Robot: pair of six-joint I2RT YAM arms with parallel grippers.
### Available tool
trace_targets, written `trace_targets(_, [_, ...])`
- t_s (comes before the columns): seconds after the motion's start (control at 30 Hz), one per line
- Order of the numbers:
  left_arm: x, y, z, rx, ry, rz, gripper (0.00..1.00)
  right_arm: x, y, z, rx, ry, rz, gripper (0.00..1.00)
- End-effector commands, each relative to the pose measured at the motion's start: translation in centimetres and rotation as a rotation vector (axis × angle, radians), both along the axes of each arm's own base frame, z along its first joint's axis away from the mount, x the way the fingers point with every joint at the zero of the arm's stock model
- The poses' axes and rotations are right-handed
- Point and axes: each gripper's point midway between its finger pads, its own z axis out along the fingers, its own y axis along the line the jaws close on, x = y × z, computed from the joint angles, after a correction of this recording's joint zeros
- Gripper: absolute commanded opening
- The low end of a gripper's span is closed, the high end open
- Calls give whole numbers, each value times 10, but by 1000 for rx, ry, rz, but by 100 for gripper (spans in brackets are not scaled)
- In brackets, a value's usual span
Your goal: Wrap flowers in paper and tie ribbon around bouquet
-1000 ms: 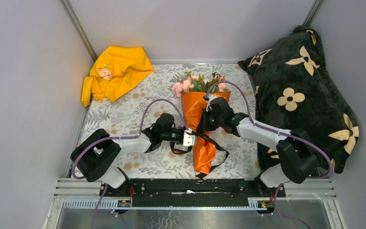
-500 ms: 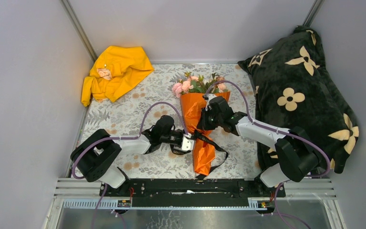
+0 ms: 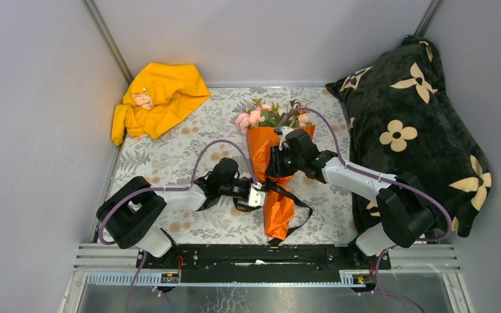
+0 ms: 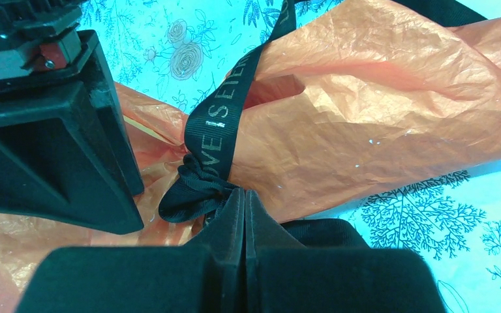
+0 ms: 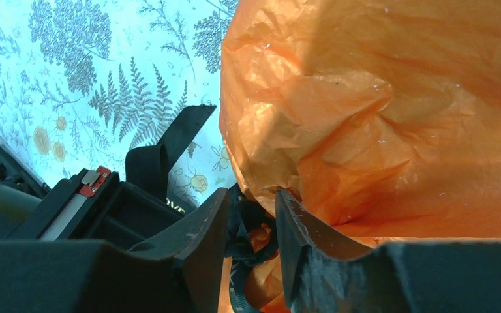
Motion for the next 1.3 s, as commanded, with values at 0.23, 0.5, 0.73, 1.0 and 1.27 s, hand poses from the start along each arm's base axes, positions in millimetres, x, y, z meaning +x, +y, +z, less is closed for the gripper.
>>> trace_targets(0.23, [-5,-1,3,-13,-24,-24,0,-6,21,14,2,-39,115,39])
trace_targets(0.5, [-4,-1,4,-13,-26,-21,0,-10,17,3,-44,-24,115,37])
trace_targets(0.73, [-4,-1,4,-11,-25,-18,0,-9,15,-2,-74,-23,115,36])
trace_targets(1.0, [-7,0,13,-16,-7,-15,0,-4,14,16,-38,-77,80,0])
trace_targets(1.27, [-33,27,31,126,94,-94,61,-7,12,14,-26,-68,63,0])
